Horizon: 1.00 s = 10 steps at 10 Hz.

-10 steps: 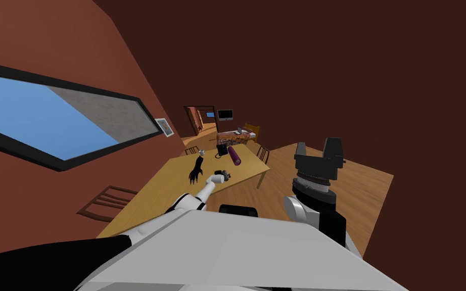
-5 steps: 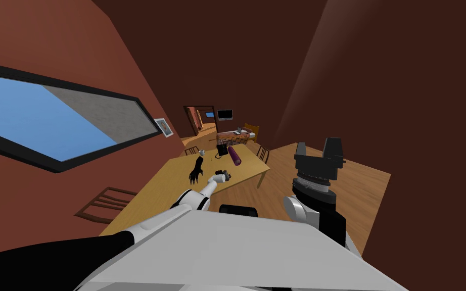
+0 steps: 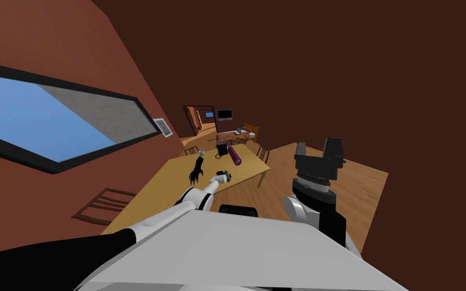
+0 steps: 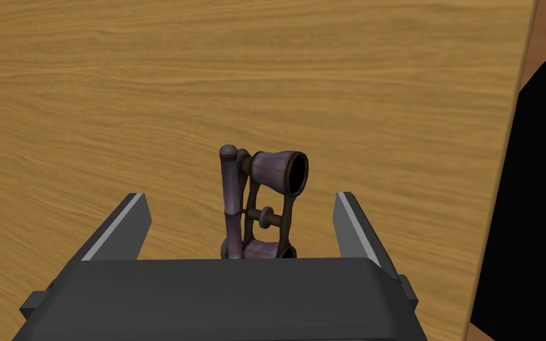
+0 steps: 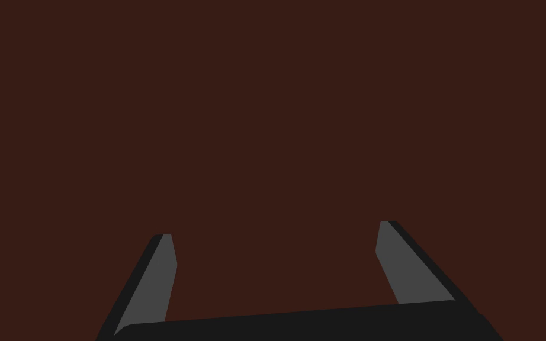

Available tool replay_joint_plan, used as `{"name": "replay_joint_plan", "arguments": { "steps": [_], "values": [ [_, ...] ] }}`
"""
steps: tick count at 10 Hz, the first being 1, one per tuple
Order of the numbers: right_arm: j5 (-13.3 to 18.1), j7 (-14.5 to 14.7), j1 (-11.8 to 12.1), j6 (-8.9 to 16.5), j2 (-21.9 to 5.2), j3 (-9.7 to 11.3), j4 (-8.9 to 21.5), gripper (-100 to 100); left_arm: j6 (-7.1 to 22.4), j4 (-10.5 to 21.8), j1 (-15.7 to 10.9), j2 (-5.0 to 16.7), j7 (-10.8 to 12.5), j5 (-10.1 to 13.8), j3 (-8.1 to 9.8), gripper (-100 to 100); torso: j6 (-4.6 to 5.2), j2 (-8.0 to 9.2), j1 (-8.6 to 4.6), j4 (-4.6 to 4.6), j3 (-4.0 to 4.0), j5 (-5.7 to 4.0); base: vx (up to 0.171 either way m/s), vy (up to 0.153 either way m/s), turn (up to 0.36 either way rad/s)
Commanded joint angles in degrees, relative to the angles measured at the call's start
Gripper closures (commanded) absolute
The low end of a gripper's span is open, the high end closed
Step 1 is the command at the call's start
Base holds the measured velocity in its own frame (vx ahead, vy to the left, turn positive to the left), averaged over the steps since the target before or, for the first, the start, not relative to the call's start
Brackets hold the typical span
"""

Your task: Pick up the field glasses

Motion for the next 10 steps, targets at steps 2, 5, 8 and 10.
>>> {"name": "replay_joint_plan", "arguments": {
  "steps": [2, 5, 8, 10],
  "values": [
    [0.00, 0.00, 0.00, 0.00, 0.00, 0.00, 0.00, 0, -0.09, 0.15, -0.05, -0.08, -0.11, -0.10, 0.15, 100, -0.01, 0.00, -0.02, 0.00, 0.00, 0.00, 0.000, 0.004, -0.003],
    [0.00, 0.00, 0.00, 0.00, 0.00, 0.00, 0.00, 0, -0.05, 0.14, -0.05, -0.08, -0.07, -0.08, 0.15, 100, 0.00, -0.01, -0.05, 0.00, 0.00, -0.02, 0.000, 0.000, 0.000],
    [0.00, 0.00, 0.00, 0.00, 0.00, 0.00, 0.00, 0, 1.76, -2.73, 1.98, 1.40, 2.08, 0.14, -2.44, 100, 0.00, -0.01, -0.05, 0.00, 0.00, -0.01, 0.001, -0.007, 0.009],
    [0.00, 0.00, 0.00, 0.00, 0.00, 0.00, 0.00, 0, 1.76, -3.94, 1.98, 1.40, 2.08, 0.14, -2.44, 100, -0.07, -0.03, -0.07, -0.06, -0.05, -0.04, 0.000, -0.021, 0.015]
  ]
}}
